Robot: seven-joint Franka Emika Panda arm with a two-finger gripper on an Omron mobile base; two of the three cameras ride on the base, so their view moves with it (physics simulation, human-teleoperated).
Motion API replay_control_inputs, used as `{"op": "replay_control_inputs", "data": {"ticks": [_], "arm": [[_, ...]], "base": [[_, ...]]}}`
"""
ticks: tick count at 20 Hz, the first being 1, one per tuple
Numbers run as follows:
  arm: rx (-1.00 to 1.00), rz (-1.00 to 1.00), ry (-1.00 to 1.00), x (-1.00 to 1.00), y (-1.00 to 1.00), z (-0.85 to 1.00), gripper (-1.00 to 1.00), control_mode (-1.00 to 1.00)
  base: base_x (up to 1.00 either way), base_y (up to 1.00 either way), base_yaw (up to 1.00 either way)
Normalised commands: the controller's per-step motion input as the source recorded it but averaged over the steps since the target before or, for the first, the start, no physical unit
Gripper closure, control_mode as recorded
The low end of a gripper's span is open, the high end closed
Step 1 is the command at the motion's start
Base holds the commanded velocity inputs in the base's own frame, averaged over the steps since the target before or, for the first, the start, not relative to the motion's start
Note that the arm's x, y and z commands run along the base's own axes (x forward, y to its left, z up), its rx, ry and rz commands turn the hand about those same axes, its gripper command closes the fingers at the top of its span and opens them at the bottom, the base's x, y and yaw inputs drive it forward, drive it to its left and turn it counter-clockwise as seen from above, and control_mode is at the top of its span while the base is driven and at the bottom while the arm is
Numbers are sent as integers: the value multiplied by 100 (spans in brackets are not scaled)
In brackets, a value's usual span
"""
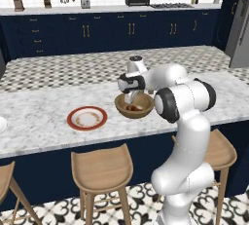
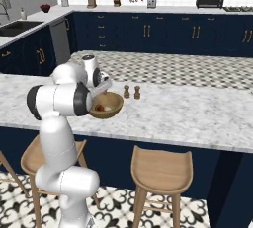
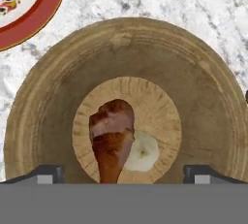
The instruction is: Pick the chicken drumstick and garlic from their plates and place them in the bowl. Then put the bowl in the fridge.
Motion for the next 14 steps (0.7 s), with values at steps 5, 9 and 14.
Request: {"op": "replay_control_inputs", "data": {"ticks": [5,9,14], "arm": [[27,-35,0,-22,-41,13,-100,-100],[24,-58,0,-64,-56,0,-100,-100],[23,-64,5,-39,-53,4,-100,-100]], "base": [[0,0,0],[0,0,0],[0,0,0]]}}
